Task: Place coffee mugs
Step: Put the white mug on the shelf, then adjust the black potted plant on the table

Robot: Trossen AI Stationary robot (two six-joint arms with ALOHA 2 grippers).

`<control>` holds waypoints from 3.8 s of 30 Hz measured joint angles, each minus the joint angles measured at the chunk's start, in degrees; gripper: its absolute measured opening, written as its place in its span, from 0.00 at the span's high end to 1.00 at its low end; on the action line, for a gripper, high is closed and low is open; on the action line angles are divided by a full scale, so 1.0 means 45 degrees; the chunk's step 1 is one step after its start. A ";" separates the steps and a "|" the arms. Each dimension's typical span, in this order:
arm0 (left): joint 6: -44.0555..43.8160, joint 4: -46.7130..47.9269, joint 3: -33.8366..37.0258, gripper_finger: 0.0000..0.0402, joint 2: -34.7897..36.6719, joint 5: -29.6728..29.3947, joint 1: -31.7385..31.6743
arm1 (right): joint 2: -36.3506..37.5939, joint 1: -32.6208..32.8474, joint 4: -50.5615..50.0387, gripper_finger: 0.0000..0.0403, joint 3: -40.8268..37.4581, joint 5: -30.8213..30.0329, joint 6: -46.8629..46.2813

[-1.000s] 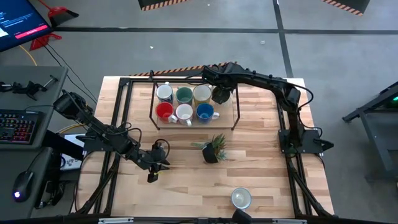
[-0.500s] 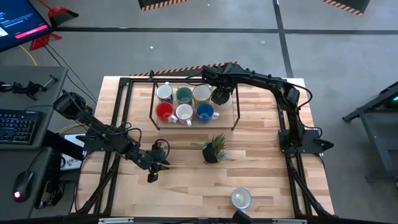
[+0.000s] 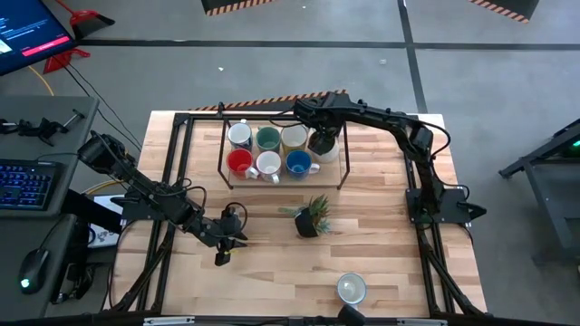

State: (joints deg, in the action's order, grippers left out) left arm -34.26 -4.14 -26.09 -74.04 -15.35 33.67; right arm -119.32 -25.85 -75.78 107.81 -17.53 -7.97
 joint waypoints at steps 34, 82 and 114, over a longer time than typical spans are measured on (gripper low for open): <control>0.0000 0.0008 0.0000 0.78 0.0000 -0.0005 -0.0002 | 0.0179 -0.0010 0.0041 0.82 0.0029 -0.0736 0.0108; 0.1077 -0.1355 -0.0718 0.78 0.0005 0.0384 -0.1001 | 0.4665 1.0197 0.5824 0.82 -0.5932 0.0386 -0.7571; 0.1243 -0.1326 -0.0753 0.78 0.0005 0.0277 -0.1005 | 0.3518 0.9738 0.8990 0.82 -0.7281 0.0876 -0.7538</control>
State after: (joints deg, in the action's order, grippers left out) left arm -28.67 -10.11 -29.47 -74.02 -14.11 29.15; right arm -103.49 17.98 -35.33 75.05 -13.59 -41.90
